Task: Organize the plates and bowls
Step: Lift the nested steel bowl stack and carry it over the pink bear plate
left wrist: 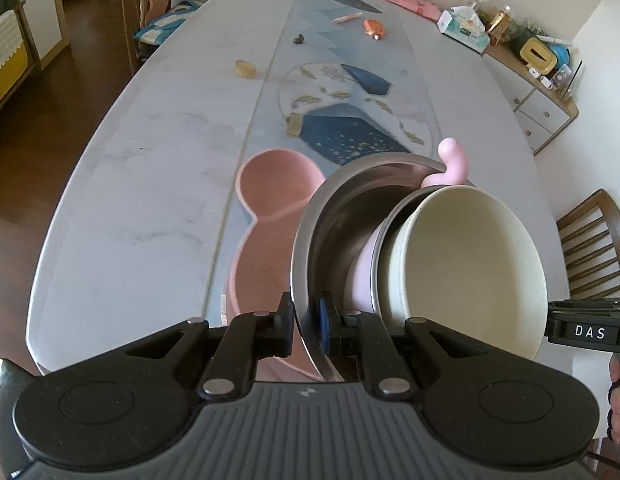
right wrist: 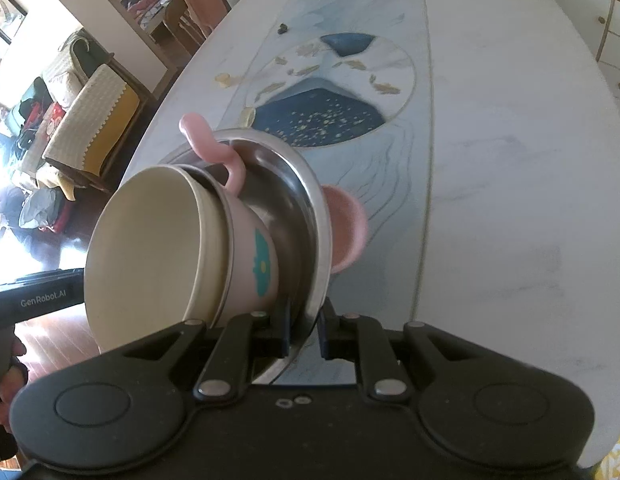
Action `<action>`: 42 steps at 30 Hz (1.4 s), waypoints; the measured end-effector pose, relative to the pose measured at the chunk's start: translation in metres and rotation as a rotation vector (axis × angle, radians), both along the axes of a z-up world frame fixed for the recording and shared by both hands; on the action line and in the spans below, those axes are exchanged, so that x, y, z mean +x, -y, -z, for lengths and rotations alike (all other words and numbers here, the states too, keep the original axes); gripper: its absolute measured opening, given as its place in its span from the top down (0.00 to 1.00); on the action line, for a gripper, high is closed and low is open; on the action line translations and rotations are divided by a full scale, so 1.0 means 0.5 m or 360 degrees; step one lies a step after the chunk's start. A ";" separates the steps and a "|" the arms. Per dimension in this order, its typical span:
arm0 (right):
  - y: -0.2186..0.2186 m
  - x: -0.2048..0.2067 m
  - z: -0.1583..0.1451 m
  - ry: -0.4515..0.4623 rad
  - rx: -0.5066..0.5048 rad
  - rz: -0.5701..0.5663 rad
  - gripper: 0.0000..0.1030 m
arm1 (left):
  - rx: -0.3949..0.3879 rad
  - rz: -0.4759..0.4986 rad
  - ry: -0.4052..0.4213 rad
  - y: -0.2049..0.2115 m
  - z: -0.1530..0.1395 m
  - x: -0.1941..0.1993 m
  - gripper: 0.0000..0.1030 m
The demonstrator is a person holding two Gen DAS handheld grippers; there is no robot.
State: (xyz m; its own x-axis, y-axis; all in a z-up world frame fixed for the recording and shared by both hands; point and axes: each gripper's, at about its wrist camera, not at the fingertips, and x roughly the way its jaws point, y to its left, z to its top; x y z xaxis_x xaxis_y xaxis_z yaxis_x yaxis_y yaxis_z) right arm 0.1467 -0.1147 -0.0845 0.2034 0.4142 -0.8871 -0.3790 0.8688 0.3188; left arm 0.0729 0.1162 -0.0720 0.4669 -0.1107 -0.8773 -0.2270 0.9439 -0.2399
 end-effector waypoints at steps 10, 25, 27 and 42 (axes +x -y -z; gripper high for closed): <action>-0.041 -0.012 0.037 -0.0003 -0.0016 0.0033 0.86 | 0.0038 0.0074 0.0012 -0.036 0.036 0.004 0.89; -0.055 -0.023 0.059 0.0022 -0.0042 0.0032 0.86 | 0.0060 0.0105 0.0008 -0.046 0.068 0.006 0.89; -0.055 -0.025 0.058 0.0019 -0.0045 0.0032 0.85 | 0.0060 0.0104 0.0007 -0.048 0.070 0.007 0.88; -0.063 -0.030 0.054 0.0041 -0.0069 0.0061 0.79 | 0.0024 0.0063 0.0011 -0.057 0.072 0.004 0.88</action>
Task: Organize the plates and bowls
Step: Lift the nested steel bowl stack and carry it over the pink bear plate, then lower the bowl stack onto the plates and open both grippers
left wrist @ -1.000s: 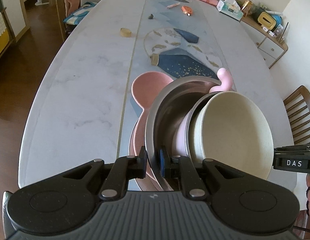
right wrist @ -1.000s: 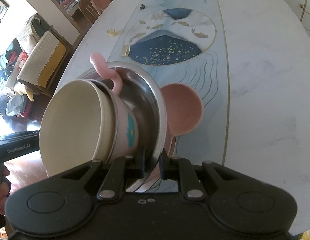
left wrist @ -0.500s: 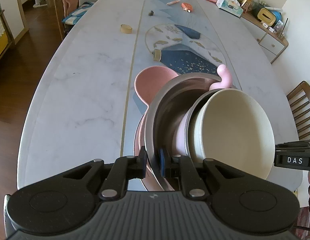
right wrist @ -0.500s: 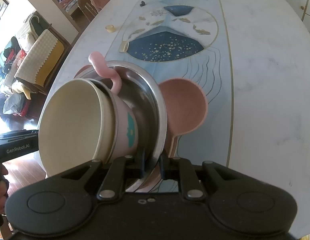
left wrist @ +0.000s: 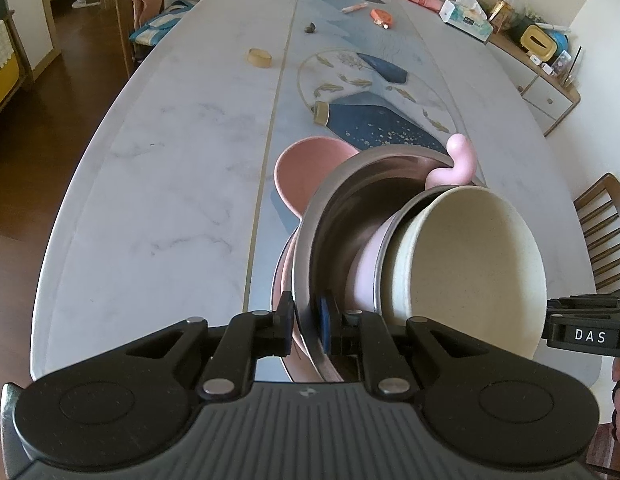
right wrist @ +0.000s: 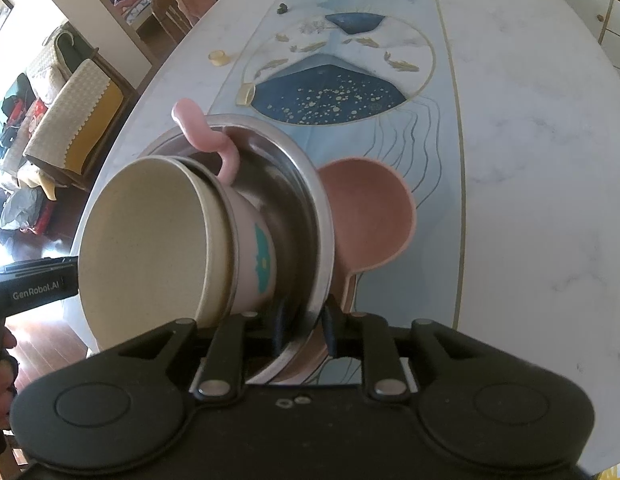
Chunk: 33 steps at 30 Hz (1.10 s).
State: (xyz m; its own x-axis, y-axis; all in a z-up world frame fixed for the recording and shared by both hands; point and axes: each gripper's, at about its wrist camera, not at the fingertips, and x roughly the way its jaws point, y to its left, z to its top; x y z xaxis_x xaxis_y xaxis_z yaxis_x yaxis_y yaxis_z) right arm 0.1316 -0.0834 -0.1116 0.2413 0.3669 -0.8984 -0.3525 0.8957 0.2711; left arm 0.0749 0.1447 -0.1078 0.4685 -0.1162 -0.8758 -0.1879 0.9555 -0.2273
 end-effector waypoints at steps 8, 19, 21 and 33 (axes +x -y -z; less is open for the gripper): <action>0.023 -0.012 -0.027 0.0067 0.0015 0.0041 0.65 | 0.0022 -0.0039 0.0048 -0.011 -0.023 -0.011 0.71; 0.060 -0.064 -0.103 0.0337 0.0085 -0.0044 0.40 | 0.0144 -0.0067 0.0284 0.011 -0.110 -0.061 0.44; 0.067 -0.074 -0.119 0.0394 0.0108 -0.0071 0.37 | 0.0182 -0.0059 0.0328 0.029 -0.129 -0.074 0.37; 0.136 -0.164 -0.196 0.0763 0.0210 -0.0149 0.14 | 0.0281 -0.0029 0.0546 0.155 -0.212 -0.166 0.28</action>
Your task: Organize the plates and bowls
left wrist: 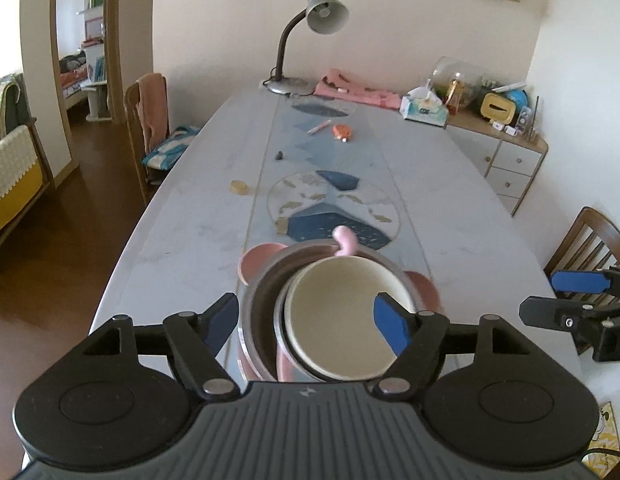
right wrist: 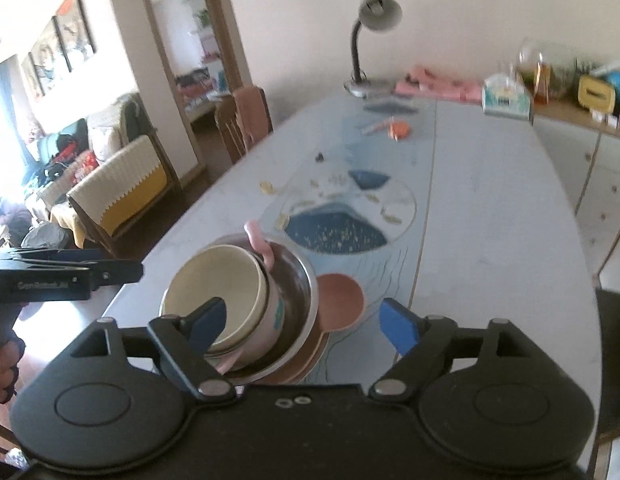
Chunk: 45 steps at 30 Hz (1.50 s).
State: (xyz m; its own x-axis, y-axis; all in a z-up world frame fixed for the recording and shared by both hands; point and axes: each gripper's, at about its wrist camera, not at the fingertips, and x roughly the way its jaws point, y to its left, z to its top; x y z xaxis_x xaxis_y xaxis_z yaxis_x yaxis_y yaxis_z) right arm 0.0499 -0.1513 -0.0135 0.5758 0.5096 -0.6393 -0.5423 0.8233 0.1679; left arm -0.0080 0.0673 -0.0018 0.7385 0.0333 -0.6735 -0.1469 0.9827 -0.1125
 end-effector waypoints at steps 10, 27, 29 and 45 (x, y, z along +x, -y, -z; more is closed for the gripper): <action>0.062 -0.069 -0.011 0.0142 0.0040 0.0046 0.00 | 0.0000 0.0013 0.0110 0.105 -0.020 -0.063 0.00; 0.146 -0.118 -0.018 0.0247 0.0083 0.0206 0.00 | 0.0064 -0.0056 0.0176 0.201 -0.038 -0.113 0.00; 0.149 -0.121 -0.021 0.0248 0.0096 0.0224 0.00 | 0.0050 -0.0061 0.0183 0.204 -0.043 -0.115 0.00; 0.146 -0.136 -0.018 0.0209 0.0078 0.0246 0.00 | 0.0048 -0.0107 0.0138 0.219 -0.040 -0.137 0.00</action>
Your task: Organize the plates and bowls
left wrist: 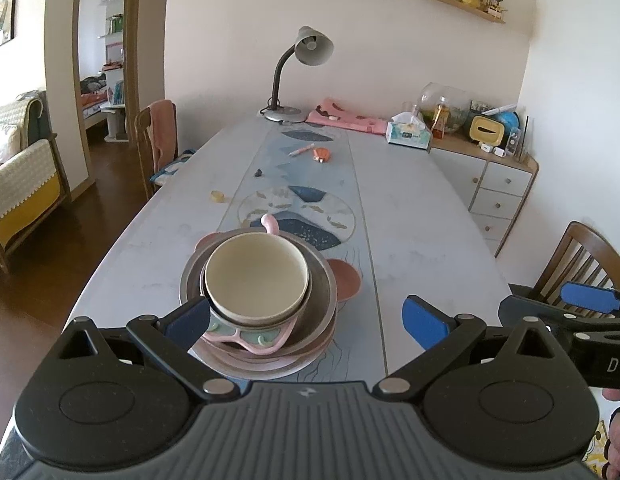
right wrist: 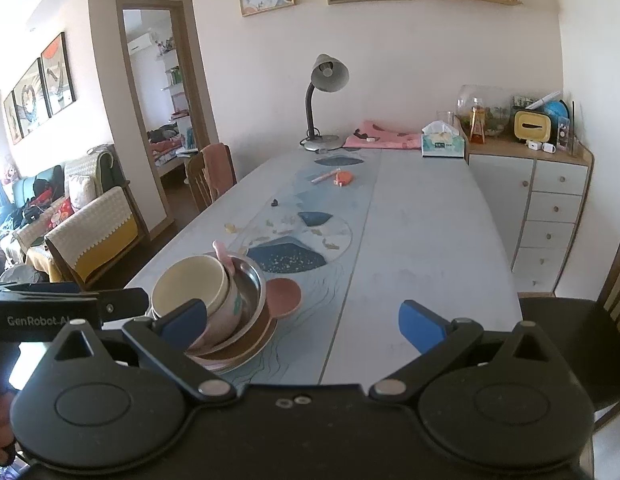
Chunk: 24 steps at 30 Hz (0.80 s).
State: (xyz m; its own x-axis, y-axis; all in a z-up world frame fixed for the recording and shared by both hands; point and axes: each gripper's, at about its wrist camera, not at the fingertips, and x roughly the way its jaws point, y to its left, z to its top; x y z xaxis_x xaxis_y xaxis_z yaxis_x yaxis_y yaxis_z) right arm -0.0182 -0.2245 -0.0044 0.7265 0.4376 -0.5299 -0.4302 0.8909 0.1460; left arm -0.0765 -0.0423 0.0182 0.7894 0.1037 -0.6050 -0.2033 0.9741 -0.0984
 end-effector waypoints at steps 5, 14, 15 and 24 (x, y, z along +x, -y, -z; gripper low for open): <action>-0.001 -0.002 0.004 -0.0016 0.0011 -0.0002 0.00 | 0.0005 -0.0004 -0.0008 0.001 0.002 -0.003 0.00; -0.016 -0.010 0.003 -0.0014 0.0004 -0.0055 0.00 | 0.0009 -0.0057 -0.0008 -0.012 0.004 -0.014 0.00; -0.018 -0.011 0.003 -0.0014 0.0004 -0.0060 0.00 | 0.0008 -0.0064 -0.0008 -0.014 0.004 -0.016 0.00; -0.053 -0.012 0.004 -0.0041 -0.0011 -0.0126 0.00 | 0.0017 -0.0099 -0.0008 -0.034 0.004 -0.026 0.00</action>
State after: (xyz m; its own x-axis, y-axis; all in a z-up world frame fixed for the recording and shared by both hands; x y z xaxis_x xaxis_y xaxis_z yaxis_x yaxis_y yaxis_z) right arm -0.0240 -0.1978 -0.0062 0.6756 0.4896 -0.5512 -0.4956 0.8551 0.1521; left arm -0.0896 -0.0255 0.0161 0.7783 0.1590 -0.6075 -0.2642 0.9605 -0.0871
